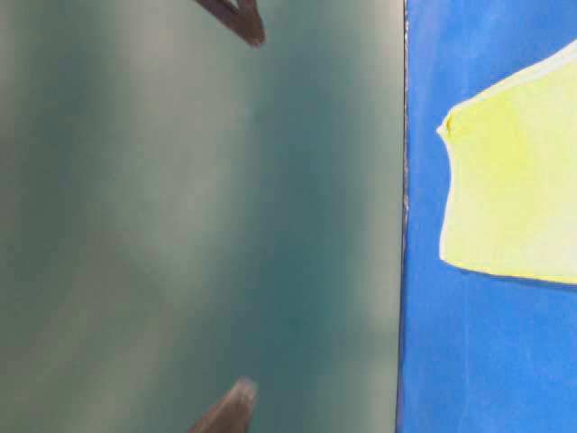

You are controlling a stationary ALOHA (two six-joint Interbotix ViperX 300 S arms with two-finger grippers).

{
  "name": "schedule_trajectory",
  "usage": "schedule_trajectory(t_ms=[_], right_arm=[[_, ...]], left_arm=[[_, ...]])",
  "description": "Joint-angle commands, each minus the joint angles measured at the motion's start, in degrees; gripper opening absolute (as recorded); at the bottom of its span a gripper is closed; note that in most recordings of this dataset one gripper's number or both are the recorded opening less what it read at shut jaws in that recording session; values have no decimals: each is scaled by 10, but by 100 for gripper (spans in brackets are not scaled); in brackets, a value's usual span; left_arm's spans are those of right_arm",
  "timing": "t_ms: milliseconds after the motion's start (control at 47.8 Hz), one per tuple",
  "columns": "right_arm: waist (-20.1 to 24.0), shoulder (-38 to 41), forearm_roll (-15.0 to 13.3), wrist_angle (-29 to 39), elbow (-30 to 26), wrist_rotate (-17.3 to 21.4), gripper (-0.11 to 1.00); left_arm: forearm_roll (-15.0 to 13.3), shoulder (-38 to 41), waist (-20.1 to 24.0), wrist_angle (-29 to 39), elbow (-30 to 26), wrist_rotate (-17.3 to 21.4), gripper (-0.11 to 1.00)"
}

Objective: Fold the yellow towel.
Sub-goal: 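Move both grippers to the strip's top corners and grasp them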

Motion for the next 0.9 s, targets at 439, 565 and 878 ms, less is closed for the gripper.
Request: schedule_trajectory(t_ms=[439,565,878], right_arm=[[-40,293,-25,2,-121,-3,61],[-40,335,-25,-18,-133,-3,61],[-70,388,-25,-63,-139,-3,61]], left_arm=[[-1,328,134,-95,-142,13,68],[-1,388,148,-105,-165,12,68],[0,461,161,-105,-208,11,68]])
